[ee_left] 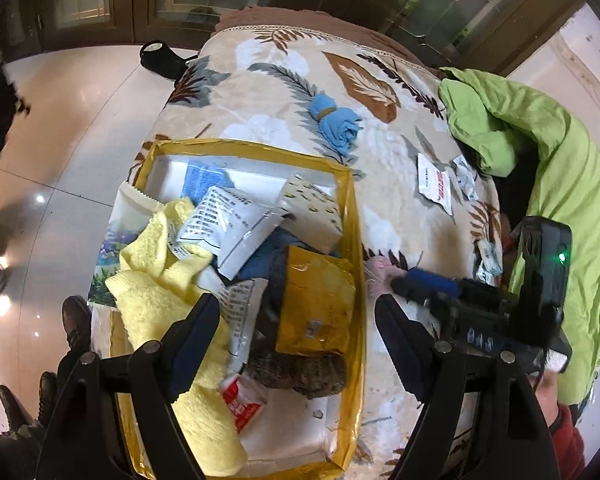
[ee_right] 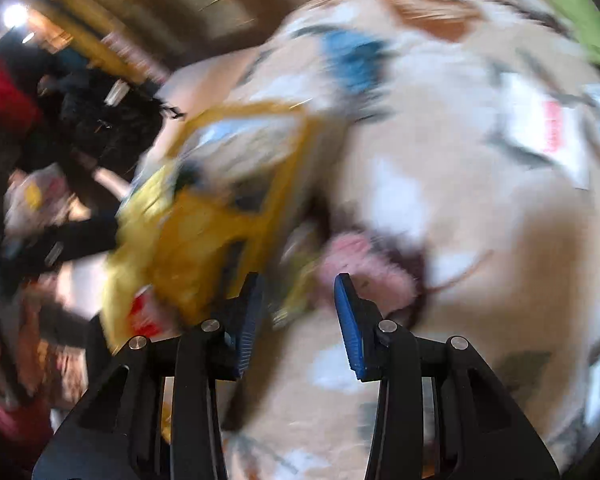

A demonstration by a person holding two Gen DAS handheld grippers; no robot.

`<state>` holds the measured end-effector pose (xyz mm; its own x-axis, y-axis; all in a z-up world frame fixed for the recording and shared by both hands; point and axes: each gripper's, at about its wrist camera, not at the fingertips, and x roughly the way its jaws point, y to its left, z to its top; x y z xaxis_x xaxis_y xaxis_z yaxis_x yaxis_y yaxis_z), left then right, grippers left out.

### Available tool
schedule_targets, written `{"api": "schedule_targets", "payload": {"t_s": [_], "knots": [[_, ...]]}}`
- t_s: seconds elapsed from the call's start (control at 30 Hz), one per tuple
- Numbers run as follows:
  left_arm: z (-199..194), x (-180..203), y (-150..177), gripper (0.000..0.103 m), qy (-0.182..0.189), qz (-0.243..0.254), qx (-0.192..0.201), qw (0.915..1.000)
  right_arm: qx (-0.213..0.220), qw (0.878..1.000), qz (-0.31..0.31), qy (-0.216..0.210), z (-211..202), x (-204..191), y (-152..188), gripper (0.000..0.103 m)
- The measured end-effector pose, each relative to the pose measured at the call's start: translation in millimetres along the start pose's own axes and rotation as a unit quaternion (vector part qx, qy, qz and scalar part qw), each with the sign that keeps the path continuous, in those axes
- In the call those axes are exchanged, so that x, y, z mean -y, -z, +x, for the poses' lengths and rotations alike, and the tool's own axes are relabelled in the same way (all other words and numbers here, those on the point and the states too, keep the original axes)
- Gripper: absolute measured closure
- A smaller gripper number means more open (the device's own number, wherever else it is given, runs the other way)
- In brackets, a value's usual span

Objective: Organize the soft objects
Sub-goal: 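Open both tools and withdraw them from the box, then move both open tools toward the pink fluffy ball on the blanket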

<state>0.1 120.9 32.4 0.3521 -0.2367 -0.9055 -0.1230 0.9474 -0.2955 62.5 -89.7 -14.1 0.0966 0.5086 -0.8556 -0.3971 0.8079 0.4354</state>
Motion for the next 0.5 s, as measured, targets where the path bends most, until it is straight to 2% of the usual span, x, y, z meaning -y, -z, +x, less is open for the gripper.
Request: {"api": "schedule_targets", "payload": {"t_s": [0.03, 0.07, 0.13, 0.2, 0.23, 0.27, 0.3, 0.4, 0.5], "knots": [[-1, 1, 0, 0.023, 0.002, 0.0, 0.001, 1.0, 0.005, 1.0, 0.015, 0.018, -3, 6, 0, 0.066], [-1, 2, -1, 0.023, 0.006, -0.001, 0.003, 1.0, 0.003, 1.0, 0.025, 0.017, -7, 8, 3, 0.066], [-1, 3, -2, 0.023, 0.007, -0.002, 0.003, 1.0, -0.021, 0.999, 0.007, -0.05, -8, -2, 11, 0.066], [1, 4, -2, 0.023, 0.007, -0.003, 0.001, 1.0, -0.061, 0.995, -0.034, -0.068, 0, -18, 21, 0.066], [1, 5, -1, 0.023, 0.007, -0.002, -0.002, 1.0, -0.085, 0.994, -0.039, -0.064, 9, -21, 24, 0.066], [2, 6, 0, 0.023, 0.006, -0.001, -0.004, 1.0, -0.095, 0.994, -0.035, -0.04, 18, -19, 24, 0.066], [2, 8, 1, 0.023, 0.005, 0.001, -0.004, 1.0, -0.084, 0.996, -0.03, -0.021, 20, -15, 21, 0.066], [5, 16, 3, 0.023, -0.003, 0.015, -0.008, 0.9999, -0.007, 0.999, 0.045, 0.017, 2, 18, 5, 0.066], [9, 25, 3, 0.023, -0.008, 0.025, -0.003, 0.9996, 0.034, 0.996, 0.075, 0.016, -27, 29, 9, 0.066]]}}
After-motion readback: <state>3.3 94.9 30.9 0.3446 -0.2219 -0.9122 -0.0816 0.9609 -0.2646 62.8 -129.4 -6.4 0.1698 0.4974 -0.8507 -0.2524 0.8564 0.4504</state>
